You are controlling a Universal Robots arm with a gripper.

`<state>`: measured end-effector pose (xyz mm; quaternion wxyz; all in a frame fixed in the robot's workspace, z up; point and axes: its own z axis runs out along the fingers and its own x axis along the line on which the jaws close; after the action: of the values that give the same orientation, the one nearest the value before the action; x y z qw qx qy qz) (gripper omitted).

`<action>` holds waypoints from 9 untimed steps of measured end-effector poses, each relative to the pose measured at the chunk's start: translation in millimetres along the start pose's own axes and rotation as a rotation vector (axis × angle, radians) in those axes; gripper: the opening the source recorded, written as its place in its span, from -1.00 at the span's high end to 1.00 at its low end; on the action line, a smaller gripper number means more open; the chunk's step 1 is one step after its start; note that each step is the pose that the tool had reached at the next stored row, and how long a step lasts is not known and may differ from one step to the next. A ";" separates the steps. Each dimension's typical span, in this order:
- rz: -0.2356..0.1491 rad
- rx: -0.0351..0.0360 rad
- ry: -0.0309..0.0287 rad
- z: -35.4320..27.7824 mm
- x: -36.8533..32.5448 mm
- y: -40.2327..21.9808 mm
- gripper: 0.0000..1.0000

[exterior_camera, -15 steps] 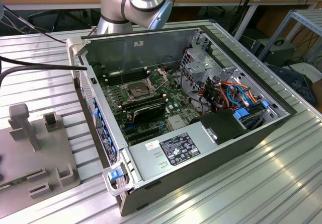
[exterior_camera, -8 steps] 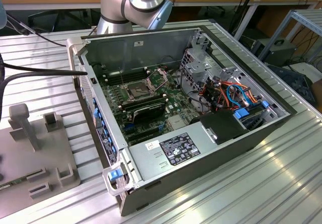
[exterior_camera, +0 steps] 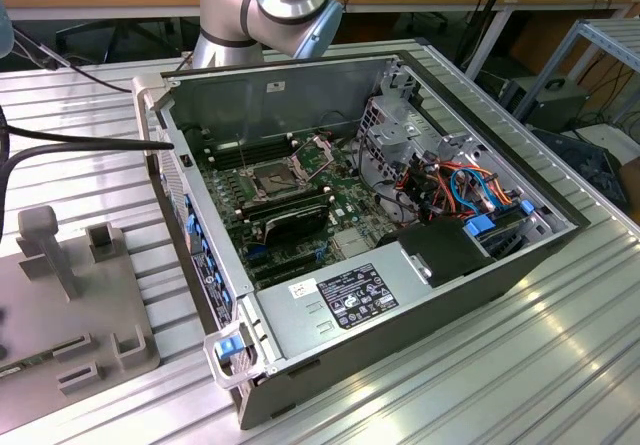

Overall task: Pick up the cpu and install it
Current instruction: 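Pick up the cpu and move it towards the insertion slot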

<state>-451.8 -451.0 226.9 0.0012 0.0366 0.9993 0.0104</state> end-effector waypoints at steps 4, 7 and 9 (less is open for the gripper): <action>0.000 -0.0001 0.0001 0.0 0.0 0.0 -0.09; 0.000 -0.0002 0.0000 0.0 0.0 0.0 -0.23; 0.000 -0.0004 -0.0002 1.5 -0.1 0.0 -0.23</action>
<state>-451.8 -450.9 225.4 0.0013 0.0366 0.9993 0.0106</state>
